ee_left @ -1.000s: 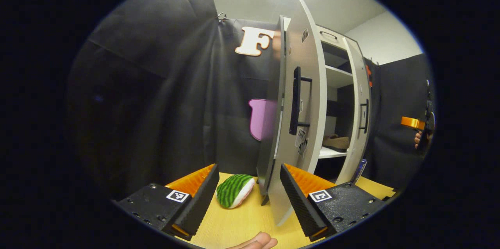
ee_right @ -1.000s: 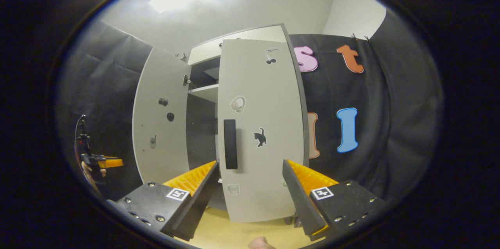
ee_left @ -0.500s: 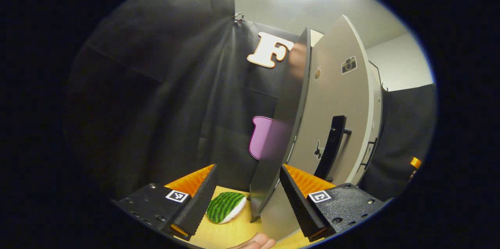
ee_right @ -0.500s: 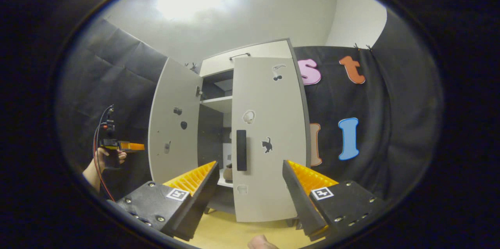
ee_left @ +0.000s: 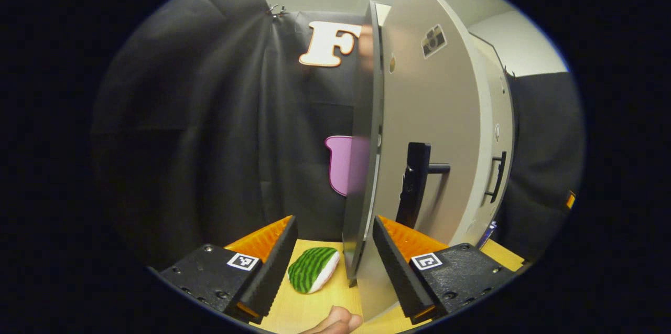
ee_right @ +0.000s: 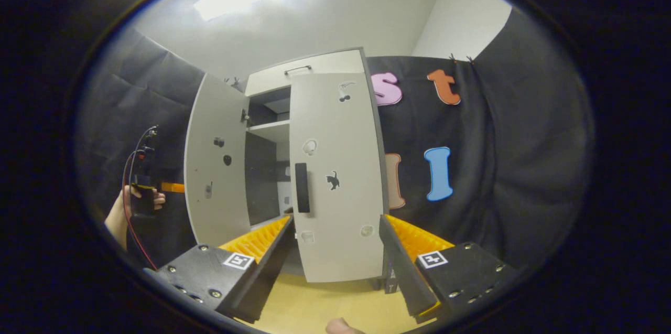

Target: Grab one shoe with the right hand and put it into the shoe cabinet, grab the other shoe with the left hand and put it into the shoe cabinet; then close the right door with the right hand and the left door with the left hand.

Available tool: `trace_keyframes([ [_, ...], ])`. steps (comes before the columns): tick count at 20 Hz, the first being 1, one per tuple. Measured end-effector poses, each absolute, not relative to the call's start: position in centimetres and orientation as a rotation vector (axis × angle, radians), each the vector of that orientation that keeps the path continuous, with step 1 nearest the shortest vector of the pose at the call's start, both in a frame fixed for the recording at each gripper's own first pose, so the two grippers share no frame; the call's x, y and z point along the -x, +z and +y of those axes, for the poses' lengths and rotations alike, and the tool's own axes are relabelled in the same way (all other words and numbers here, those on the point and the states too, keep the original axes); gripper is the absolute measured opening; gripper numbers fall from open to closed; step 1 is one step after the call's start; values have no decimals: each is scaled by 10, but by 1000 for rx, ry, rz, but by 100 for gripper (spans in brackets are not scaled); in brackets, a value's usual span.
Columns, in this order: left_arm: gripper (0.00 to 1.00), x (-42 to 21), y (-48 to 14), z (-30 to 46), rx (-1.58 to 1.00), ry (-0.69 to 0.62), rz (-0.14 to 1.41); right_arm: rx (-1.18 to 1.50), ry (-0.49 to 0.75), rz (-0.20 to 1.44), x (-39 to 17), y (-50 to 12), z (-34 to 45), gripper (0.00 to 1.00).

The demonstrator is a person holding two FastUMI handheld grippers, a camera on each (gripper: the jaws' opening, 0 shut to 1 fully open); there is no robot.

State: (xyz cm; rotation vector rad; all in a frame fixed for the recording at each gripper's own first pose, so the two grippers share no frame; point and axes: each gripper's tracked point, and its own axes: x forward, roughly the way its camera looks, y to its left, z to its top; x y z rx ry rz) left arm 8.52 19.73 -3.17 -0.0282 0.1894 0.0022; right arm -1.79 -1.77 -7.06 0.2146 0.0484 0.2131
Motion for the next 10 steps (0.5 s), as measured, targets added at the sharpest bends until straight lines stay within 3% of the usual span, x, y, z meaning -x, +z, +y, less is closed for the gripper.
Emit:
trace_keyframes([
  [5,89,-84,-24,192,-10,35,180,-184,199,38,21,-68,-23,98],
  [10,89,-84,-25,175,-5,-28,185,-192,212,47,21,-71,-12,98],
])
